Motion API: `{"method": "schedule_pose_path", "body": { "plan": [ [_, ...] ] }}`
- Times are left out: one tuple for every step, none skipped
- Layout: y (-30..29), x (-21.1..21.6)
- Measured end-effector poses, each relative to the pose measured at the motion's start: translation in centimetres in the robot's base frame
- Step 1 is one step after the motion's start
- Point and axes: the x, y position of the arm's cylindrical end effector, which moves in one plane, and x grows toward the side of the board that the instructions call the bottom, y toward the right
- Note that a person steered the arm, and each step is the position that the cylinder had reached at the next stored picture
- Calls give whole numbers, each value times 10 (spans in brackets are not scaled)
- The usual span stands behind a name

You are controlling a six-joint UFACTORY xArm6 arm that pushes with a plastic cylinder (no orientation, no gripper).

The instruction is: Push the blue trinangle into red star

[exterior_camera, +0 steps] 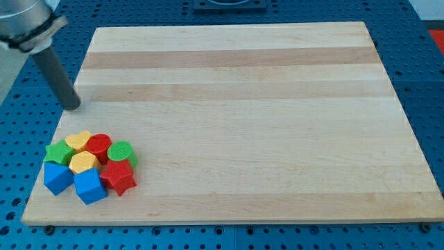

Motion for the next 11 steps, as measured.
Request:
{"method": "schedule_pose_path", "body": {
  "plan": [
    [-5,26],
    [-6,59],
    [-12,78],
    [-13,80],
    [-12,91],
    [-12,118],
    [-12,144],
    [-10,156],
    [-4,152],
    [8,138],
    [26,134]
  ]
}}
